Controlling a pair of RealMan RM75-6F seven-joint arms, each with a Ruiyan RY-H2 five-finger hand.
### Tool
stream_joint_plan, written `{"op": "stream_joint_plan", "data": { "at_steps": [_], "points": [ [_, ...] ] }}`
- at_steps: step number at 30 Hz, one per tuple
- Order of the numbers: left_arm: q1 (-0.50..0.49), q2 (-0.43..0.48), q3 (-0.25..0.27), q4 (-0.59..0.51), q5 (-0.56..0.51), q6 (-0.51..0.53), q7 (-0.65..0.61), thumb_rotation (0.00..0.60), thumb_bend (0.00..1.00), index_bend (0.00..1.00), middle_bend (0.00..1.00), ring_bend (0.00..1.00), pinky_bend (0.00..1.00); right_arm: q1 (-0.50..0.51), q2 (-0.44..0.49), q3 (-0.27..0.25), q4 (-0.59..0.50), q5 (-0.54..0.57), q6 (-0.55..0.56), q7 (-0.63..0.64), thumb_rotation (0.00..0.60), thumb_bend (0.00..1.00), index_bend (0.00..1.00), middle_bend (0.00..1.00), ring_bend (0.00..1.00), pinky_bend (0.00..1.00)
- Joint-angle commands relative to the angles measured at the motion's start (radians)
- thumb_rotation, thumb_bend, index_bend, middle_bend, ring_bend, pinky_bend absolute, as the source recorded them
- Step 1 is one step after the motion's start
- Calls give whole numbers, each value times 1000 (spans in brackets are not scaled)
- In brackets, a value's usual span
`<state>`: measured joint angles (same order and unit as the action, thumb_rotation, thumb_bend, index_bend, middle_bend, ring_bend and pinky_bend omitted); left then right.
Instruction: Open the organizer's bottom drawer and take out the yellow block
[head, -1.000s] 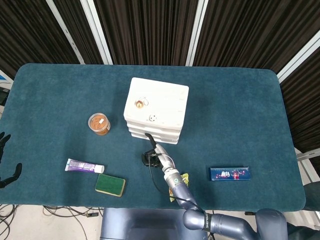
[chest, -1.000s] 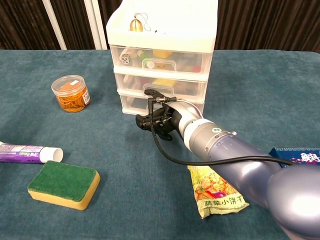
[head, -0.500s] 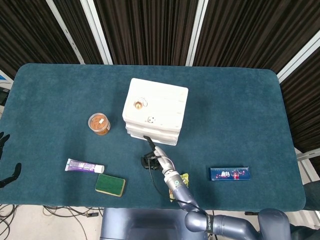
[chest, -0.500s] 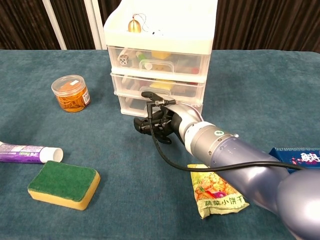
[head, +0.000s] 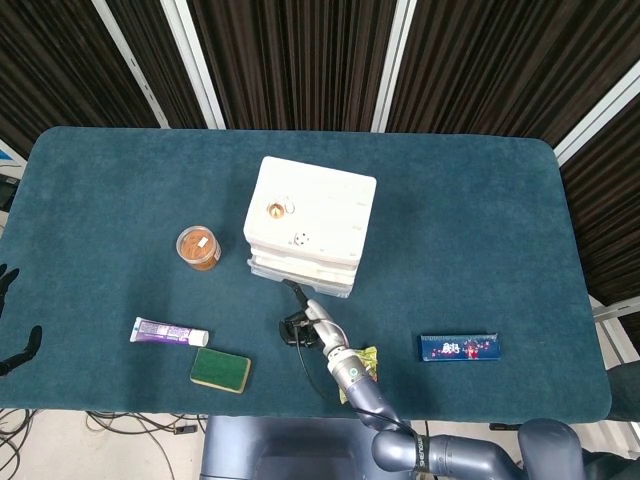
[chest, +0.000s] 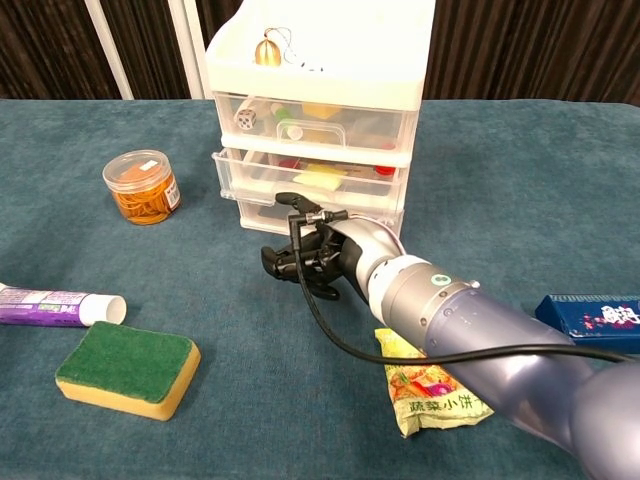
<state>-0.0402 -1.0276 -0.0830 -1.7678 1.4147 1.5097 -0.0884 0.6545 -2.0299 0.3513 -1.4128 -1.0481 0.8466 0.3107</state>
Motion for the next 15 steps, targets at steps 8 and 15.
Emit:
{"op": "stream_joint_plan", "data": {
  "at_steps": [8, 15],
  "points": [
    [0, 0, 0, 2, -1, -1, 1, 600, 404, 28, 0, 0, 0, -14, 16, -25, -32, -13, -2, 7, 600, 594, 0, 852, 906, 945],
    [0, -2, -1, 2, -1, 0, 3, 600, 404, 28, 0, 0, 0, -26, 22, -42, -50, -30, 7, 15, 600, 594, 0, 852, 906, 945]
  ]
}}
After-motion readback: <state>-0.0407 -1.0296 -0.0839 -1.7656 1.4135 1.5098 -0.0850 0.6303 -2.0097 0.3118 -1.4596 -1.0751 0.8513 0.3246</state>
